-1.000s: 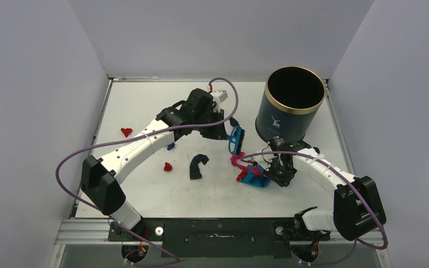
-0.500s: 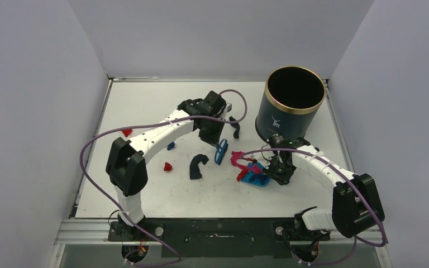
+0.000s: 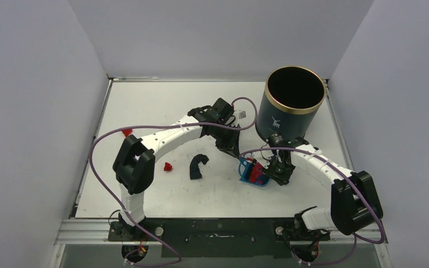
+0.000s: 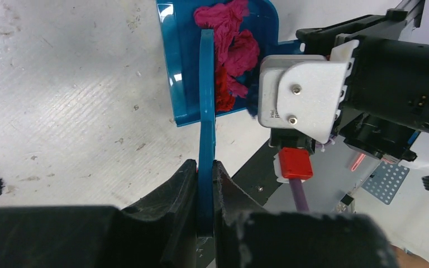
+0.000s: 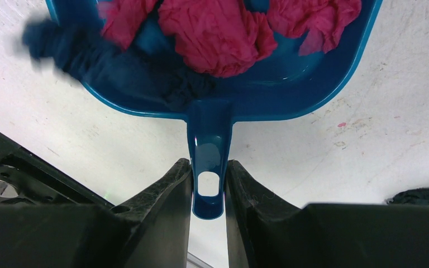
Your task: Sweep away the paper scraps from the table
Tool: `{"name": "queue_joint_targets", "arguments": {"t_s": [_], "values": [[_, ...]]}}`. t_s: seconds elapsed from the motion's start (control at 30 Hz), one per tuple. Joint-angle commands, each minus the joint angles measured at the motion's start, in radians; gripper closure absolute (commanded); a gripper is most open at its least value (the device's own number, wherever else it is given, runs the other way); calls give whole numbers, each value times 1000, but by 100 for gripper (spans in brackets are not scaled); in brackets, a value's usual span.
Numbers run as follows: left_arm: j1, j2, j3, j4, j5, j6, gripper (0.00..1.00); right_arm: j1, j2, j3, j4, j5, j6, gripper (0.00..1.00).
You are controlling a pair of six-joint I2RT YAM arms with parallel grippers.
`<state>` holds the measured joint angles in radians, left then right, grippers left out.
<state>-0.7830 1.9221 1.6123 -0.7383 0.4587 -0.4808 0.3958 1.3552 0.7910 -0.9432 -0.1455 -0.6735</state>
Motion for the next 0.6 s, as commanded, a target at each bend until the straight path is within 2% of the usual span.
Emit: {"name": "queue_joint_targets", "arguments": {"t_s": [0.0, 0.27, 0.4, 0.57], "values": [[10, -108, 1, 56, -20, -23, 100, 9, -36, 22, 3, 14, 7, 95], [35, -272, -80, -8, -153, 19, 100, 8, -115, 21, 11, 4, 2, 95], [55, -356, -135, -55, -275, 59, 100, 8, -152, 34, 5, -1, -4, 95], [102, -471, -273, -55, -387, 83, 100, 9, -177, 95, -40, -42, -4, 95]]}}
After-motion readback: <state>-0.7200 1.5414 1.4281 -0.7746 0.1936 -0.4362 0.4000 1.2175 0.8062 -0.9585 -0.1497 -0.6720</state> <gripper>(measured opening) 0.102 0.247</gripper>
